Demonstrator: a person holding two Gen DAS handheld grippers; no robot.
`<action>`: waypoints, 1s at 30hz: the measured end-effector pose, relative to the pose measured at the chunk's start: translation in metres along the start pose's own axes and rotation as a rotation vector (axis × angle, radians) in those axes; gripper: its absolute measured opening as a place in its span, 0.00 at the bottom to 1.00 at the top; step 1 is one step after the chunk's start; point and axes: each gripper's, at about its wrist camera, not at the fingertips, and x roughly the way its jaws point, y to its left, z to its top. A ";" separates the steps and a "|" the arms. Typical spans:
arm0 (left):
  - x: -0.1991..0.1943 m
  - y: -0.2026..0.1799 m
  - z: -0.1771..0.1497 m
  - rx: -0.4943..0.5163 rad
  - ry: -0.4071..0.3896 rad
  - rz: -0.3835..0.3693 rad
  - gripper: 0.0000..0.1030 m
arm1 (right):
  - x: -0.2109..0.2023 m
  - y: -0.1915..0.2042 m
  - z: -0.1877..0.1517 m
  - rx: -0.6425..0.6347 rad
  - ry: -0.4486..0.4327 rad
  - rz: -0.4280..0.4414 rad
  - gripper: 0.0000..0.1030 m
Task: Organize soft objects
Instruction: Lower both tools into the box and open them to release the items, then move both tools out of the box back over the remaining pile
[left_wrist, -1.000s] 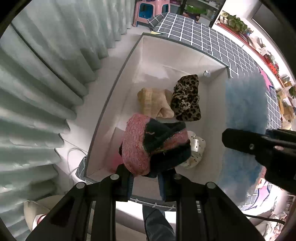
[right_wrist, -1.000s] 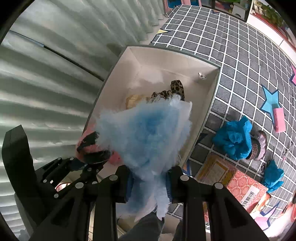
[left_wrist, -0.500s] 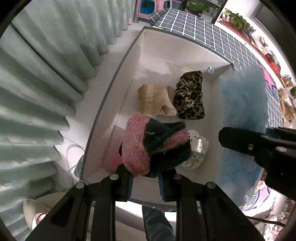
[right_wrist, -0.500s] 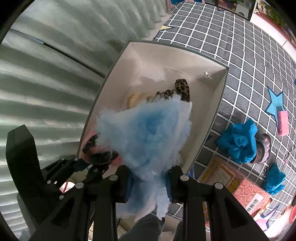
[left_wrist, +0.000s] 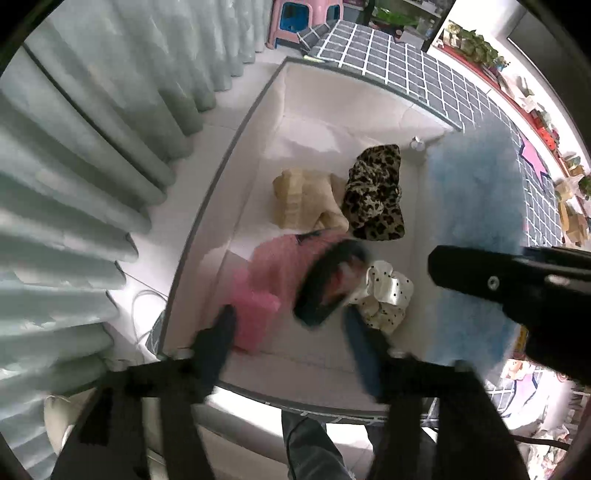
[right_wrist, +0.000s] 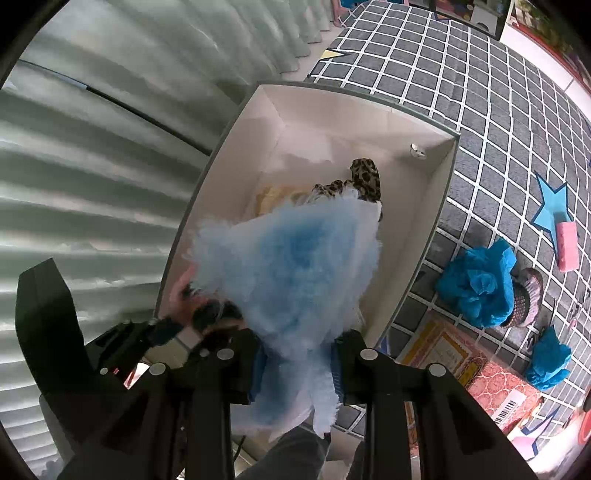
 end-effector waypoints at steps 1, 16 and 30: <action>-0.001 -0.001 0.000 0.003 -0.006 0.003 0.78 | -0.001 0.000 0.000 -0.001 -0.002 0.000 0.43; -0.005 0.000 0.001 -0.035 0.002 -0.047 1.00 | -0.025 -0.010 -0.001 0.027 -0.082 -0.062 0.99; -0.016 -0.009 0.002 -0.027 -0.005 -0.015 1.00 | -0.043 -0.021 -0.008 0.045 -0.125 -0.051 0.99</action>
